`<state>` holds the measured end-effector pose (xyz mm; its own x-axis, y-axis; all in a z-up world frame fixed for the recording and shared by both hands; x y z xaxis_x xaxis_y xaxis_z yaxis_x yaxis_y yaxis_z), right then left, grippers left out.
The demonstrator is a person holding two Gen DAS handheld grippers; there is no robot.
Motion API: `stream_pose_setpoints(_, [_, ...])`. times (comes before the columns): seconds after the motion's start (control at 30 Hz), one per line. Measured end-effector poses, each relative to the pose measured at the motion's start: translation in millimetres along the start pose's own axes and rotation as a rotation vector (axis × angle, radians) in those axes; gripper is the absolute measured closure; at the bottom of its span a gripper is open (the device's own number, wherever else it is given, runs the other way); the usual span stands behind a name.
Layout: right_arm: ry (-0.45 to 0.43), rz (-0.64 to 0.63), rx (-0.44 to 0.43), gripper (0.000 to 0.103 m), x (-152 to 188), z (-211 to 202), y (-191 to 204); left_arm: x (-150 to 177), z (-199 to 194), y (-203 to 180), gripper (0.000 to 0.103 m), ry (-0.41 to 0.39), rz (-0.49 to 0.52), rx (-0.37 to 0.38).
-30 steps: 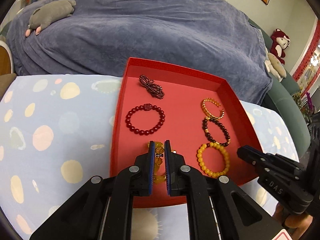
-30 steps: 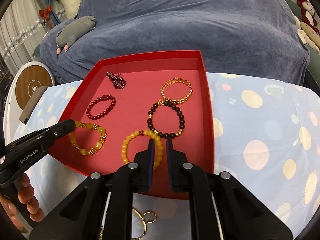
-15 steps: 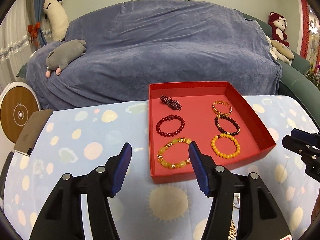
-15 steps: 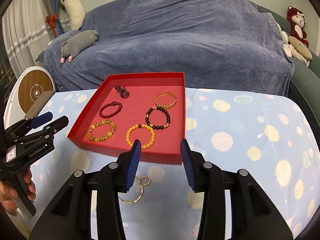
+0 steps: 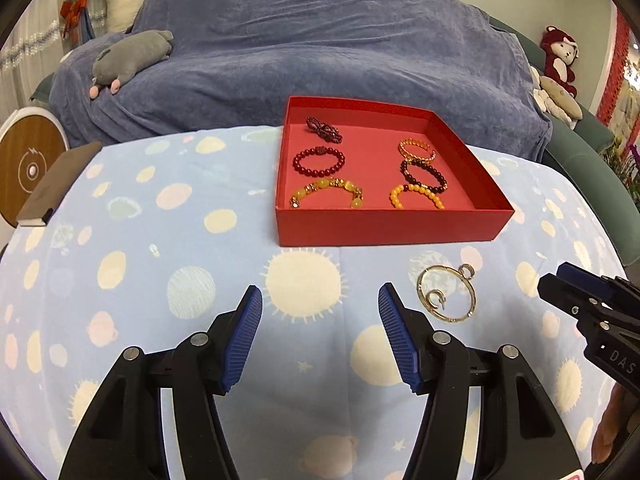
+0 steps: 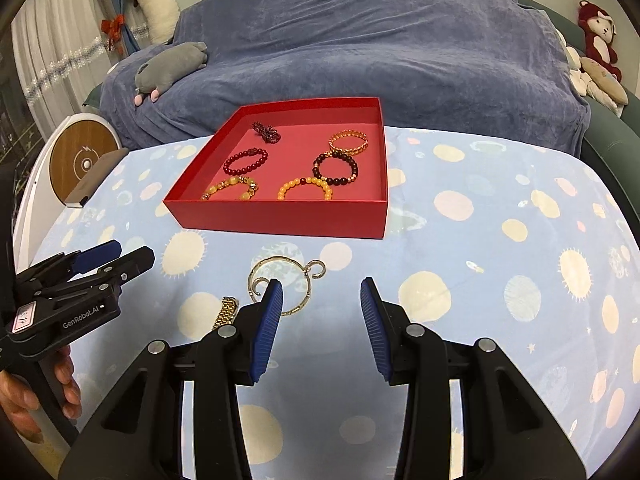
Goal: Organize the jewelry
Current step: 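Withdraw both tools and lower the right tool toward the gold bangle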
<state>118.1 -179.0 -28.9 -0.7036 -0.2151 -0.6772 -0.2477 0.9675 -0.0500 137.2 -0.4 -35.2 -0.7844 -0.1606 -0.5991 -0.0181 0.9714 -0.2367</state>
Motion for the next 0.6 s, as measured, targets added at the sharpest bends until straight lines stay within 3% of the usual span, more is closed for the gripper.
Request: stream_pose_setpoints(0.6, [0.088, -0.068, -0.082, 0.064, 16.6, 45.7, 40.6, 31.9, 9.3, -11.2, 0.046, 0.089, 0.027, 0.06])
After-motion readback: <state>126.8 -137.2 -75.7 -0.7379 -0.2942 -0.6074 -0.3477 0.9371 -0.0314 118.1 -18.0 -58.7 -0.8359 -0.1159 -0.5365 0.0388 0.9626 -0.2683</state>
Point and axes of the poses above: each gripper's, at about its wrist camera, not at the fingertips, and z roughly the way its jaws point, y to its left, x to its underside, the point moved 9 cm from there along z, roughly the way its jaws point, and after that the axes turned 15 degrees about -z, right-handed, at the moved point
